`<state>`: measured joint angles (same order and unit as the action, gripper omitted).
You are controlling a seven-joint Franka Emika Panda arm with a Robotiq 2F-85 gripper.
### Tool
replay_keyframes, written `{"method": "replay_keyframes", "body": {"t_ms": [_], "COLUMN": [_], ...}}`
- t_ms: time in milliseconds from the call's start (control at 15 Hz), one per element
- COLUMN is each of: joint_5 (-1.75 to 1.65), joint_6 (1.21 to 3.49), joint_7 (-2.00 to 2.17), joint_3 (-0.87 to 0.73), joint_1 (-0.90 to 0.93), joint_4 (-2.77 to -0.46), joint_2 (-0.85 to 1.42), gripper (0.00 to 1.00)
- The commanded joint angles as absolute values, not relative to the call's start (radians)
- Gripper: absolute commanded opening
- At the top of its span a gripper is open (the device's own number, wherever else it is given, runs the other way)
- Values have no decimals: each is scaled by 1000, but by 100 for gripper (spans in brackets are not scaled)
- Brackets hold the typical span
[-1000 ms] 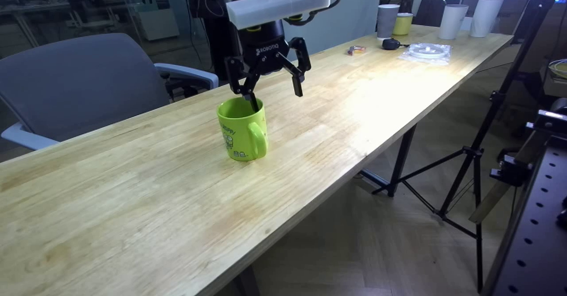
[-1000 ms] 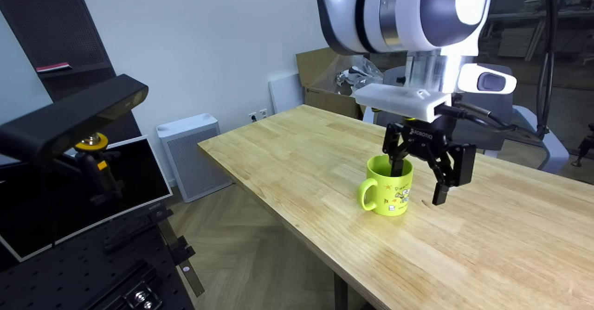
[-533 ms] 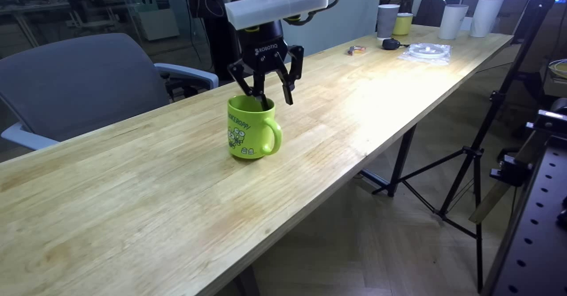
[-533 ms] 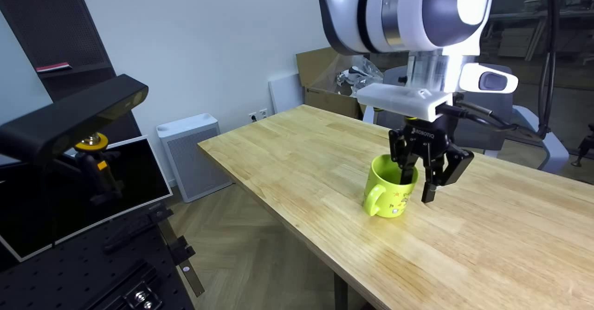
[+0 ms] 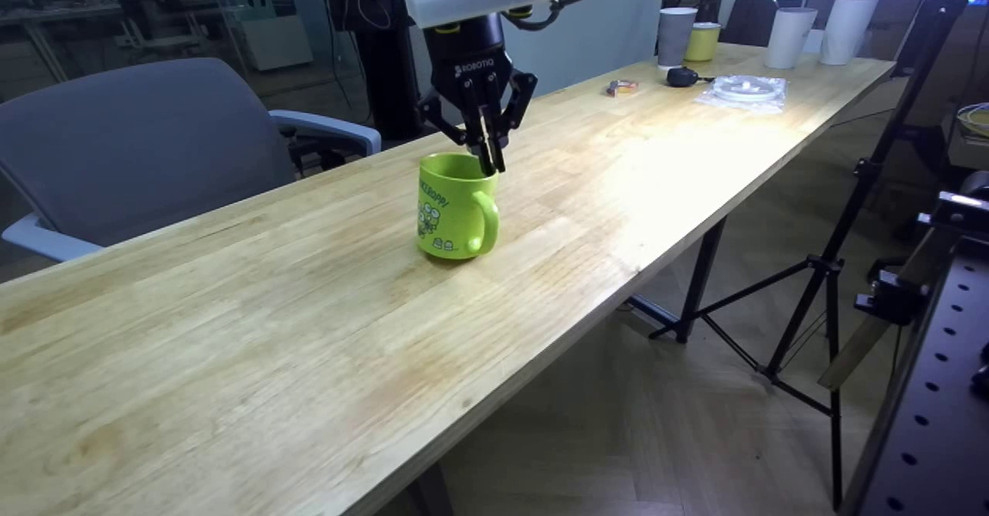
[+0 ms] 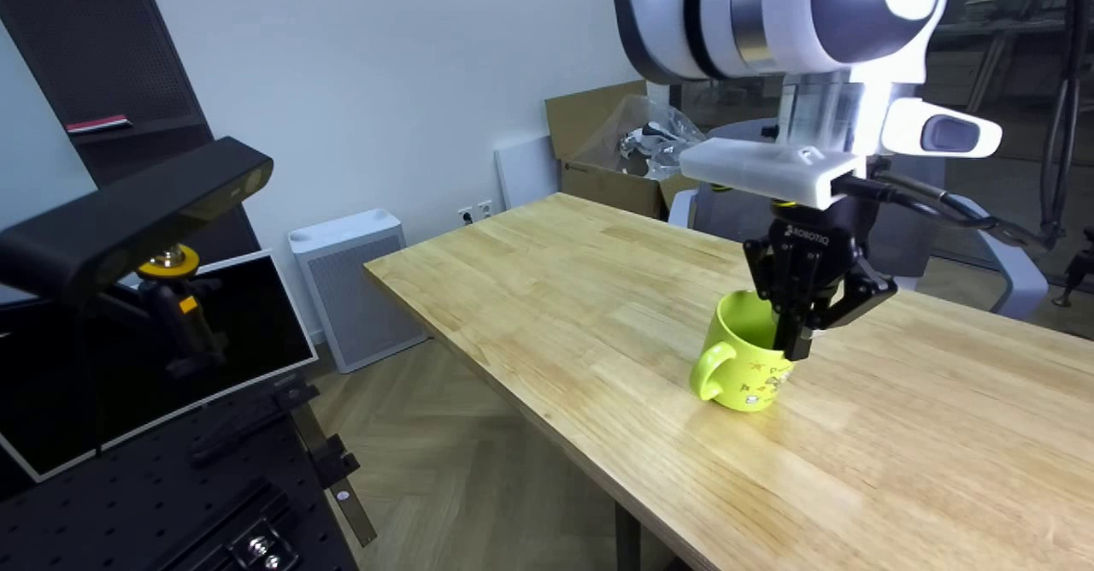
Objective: Move the green cup to the right
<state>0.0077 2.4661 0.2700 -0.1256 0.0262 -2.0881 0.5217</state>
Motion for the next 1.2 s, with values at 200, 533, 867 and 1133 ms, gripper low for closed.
{"method": "replay_keyframes", "body": {"t_ms": [200,533,867,1133], "joint_5": [12,7,-2,-6], "joint_6": [2402,2381,2360,2357], "joint_7": [302,307,306,306], "joint_3": [-142,-147,-138,-136], "joint_1": [8,11,27,38], "joint_4": [-2059,-2045,-2013,-1988], "joint_2": [505,503,488,485], "gripper": [2,2,2,2]}}
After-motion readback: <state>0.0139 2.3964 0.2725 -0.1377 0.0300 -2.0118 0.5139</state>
